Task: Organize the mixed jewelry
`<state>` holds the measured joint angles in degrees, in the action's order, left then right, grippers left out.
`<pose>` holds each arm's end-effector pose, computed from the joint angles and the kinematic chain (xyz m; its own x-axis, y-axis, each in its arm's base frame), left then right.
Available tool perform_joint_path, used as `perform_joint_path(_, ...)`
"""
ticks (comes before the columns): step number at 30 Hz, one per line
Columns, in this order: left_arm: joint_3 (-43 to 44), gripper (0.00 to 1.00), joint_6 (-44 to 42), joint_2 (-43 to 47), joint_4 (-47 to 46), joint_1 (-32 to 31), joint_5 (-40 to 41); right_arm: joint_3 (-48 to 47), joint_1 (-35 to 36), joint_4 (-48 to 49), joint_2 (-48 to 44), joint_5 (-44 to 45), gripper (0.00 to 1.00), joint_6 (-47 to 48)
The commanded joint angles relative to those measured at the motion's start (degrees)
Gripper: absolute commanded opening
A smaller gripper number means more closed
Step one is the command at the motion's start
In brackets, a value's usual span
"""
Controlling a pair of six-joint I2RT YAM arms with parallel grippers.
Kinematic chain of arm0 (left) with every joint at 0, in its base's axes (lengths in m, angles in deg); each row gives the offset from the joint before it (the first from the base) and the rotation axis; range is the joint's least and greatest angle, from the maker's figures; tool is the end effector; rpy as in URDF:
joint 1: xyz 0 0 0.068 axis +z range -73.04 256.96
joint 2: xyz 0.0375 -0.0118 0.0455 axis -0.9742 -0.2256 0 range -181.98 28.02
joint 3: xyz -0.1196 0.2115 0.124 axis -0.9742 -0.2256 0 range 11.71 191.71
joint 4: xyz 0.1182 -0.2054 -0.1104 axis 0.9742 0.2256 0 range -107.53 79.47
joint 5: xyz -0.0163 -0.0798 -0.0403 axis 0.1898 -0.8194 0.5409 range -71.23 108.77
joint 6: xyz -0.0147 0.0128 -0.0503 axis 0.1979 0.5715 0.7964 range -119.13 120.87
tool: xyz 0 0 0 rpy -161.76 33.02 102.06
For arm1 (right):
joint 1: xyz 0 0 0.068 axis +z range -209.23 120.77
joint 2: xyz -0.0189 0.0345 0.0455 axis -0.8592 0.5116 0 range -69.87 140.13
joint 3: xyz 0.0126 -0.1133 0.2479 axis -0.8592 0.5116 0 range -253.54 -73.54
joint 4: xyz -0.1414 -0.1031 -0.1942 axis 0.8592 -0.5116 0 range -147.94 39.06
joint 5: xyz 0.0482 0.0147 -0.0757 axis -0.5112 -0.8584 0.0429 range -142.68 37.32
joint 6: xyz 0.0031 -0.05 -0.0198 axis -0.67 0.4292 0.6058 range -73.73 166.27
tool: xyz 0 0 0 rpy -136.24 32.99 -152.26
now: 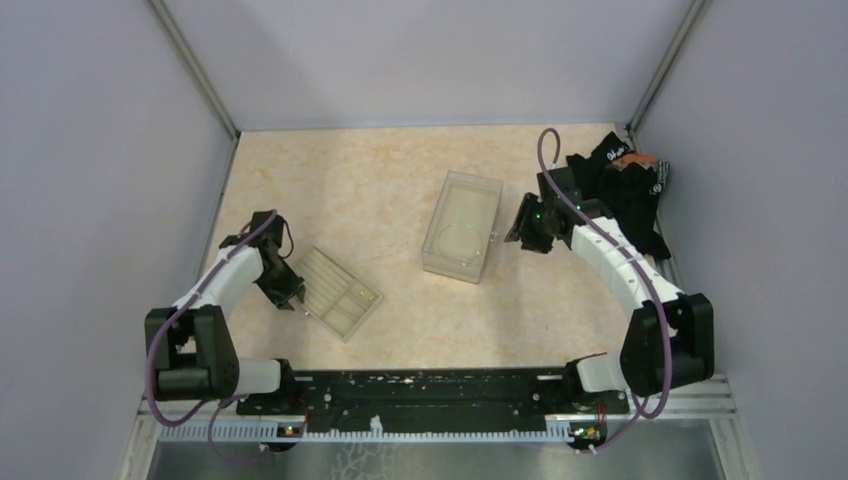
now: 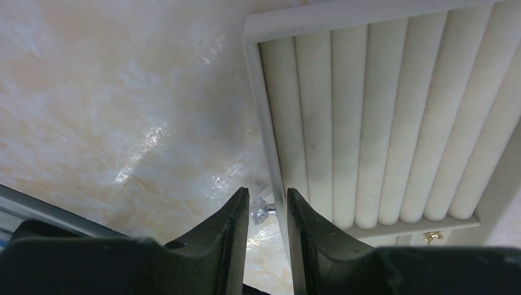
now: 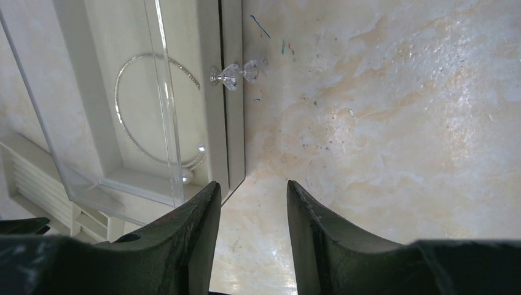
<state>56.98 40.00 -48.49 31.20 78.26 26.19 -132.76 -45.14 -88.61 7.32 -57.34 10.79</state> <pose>0.2179 0.0096 0.1868 -0.7352 -0.6427 -0.2154 -0.6562 0.7545 -0.0113 0.2658 0.0696 0.2621 -0.8185 0.3911 -0.4208 0.2308 0.8947 0.3825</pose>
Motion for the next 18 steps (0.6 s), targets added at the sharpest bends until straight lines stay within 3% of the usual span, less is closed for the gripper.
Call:
perform_joint_path(1,-2.0,0.35,8.04,1.47,-0.88,0.22,-1.91,-1.14,-0.07,2.16,1.04,-0.93,0.43,1.15)
perform_joint_path(4,-3.59,0.31,8.58,1.61,-2.26,0.19,-2.39,-1.74,-0.11,2.06,1.81,-1.09,0.43,1.34)
perform_joint_path(11,-3.62,0.06,10.48,2.2,-3.06,0.19,-4.14,-2.38,-0.11,2.01,2.65,-1.67,0.43,1.55)
perform_joint_path(18,-2.8,0.0,18.86,3.16,-6.06,-1.02,-9.96,-2.47,-0.11,1.4,2.61,-1.84,0.42,1.86)
